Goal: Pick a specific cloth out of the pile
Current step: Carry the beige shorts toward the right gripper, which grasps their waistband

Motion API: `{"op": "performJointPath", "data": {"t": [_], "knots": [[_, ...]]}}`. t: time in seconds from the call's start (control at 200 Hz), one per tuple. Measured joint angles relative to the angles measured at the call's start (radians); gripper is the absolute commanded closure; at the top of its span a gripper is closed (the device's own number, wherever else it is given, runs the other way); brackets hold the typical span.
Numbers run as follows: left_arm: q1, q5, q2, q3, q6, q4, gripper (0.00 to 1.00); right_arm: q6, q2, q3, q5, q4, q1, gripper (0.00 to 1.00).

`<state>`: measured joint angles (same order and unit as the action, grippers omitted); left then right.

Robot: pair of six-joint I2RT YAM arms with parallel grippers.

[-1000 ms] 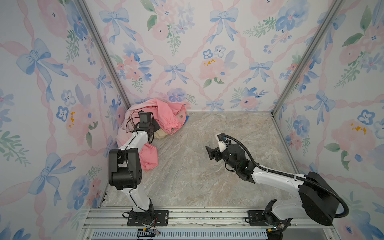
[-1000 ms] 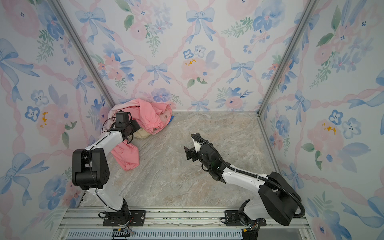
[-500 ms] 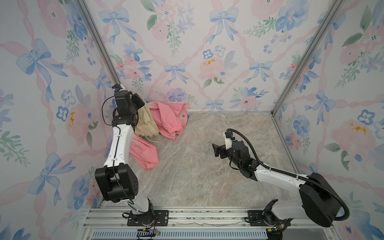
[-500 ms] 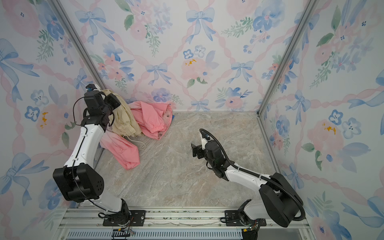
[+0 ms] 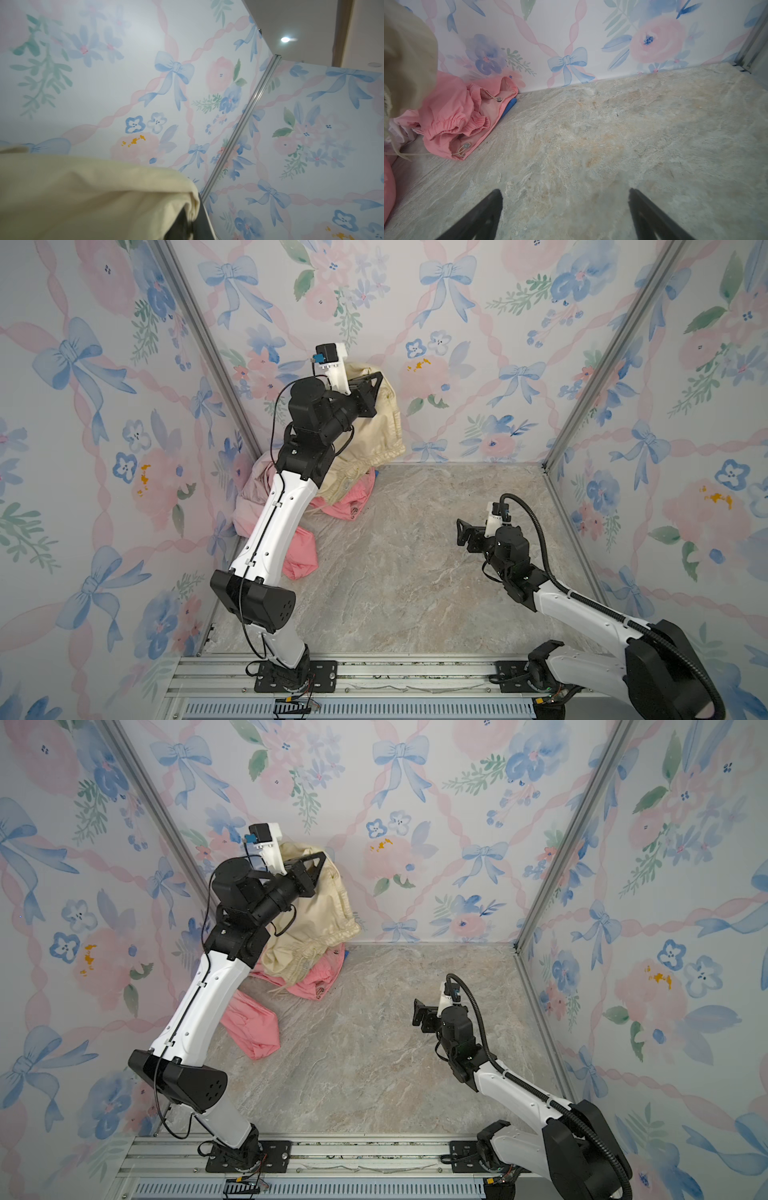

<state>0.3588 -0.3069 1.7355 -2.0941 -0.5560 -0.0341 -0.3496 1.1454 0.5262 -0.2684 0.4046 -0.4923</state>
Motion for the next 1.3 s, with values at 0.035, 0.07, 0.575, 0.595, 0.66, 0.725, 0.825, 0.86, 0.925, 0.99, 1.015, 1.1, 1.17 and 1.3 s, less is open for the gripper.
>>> {"op": "performJointPath", "data": {"t": [0.035,0.07,0.575,0.595,0.66,0.725,0.825,0.86,0.925,0.99,1.015,1.1,1.17,1.3], "knots": [[0.023,-0.019,0.027,-0.032,-0.003,0.009,1.00,-0.002,-0.015,-0.005,-0.010,-0.002,0.000,0.03],[0.045,-0.037,0.055,-0.055,-0.006,0.018,1.00,-0.002,-0.032,-0.011,-0.021,-0.010,0.001,0.03],[0.160,-0.195,0.312,0.315,0.106,-0.024,0.83,0.003,-0.626,0.049,-0.153,-0.629,0.046,0.03],[0.161,-0.203,0.311,0.329,0.113,-0.025,0.80,0.005,-0.621,0.059,-0.148,-0.647,0.051,0.03],[0.169,-0.216,0.299,0.373,0.152,-0.027,0.53,0.006,-0.582,0.097,-0.119,-0.698,0.071,0.03],[0.185,-0.202,0.272,0.426,0.193,-0.049,0.05,0.005,-0.511,0.130,-0.084,-0.719,0.091,0.03],[0.209,-0.147,0.192,0.507,0.264,-0.118,0.02,0.005,-0.393,0.175,-0.028,-0.731,0.122,0.03],[0.216,-0.123,0.147,0.542,0.287,-0.144,0.02,0.005,-0.349,0.190,-0.013,-0.731,0.133,0.03],[0.222,-0.064,0.050,0.602,0.324,-0.196,0.02,0.001,-0.266,0.221,0.012,-0.731,0.157,0.03],[0.224,-0.001,-0.066,0.646,0.364,-0.250,0.02,-0.008,-0.179,0.255,0.030,-0.727,0.187,0.03],[0.224,0.018,-0.103,0.658,0.378,-0.264,0.02,-0.011,-0.146,0.269,0.035,-0.724,0.198,0.03],[0.224,0.064,-0.244,0.713,0.438,-0.291,0.02,-0.025,-0.011,0.334,0.042,-0.722,0.236,0.03],[0.233,0.116,-0.310,0.747,0.488,-0.302,0.02,-0.031,0.108,0.404,0.040,-0.723,0.254,0.03],[0.274,0.215,-0.297,0.787,0.542,-0.311,0.02,-0.044,0.304,0.514,0.018,-0.714,0.268,0.03]]}}
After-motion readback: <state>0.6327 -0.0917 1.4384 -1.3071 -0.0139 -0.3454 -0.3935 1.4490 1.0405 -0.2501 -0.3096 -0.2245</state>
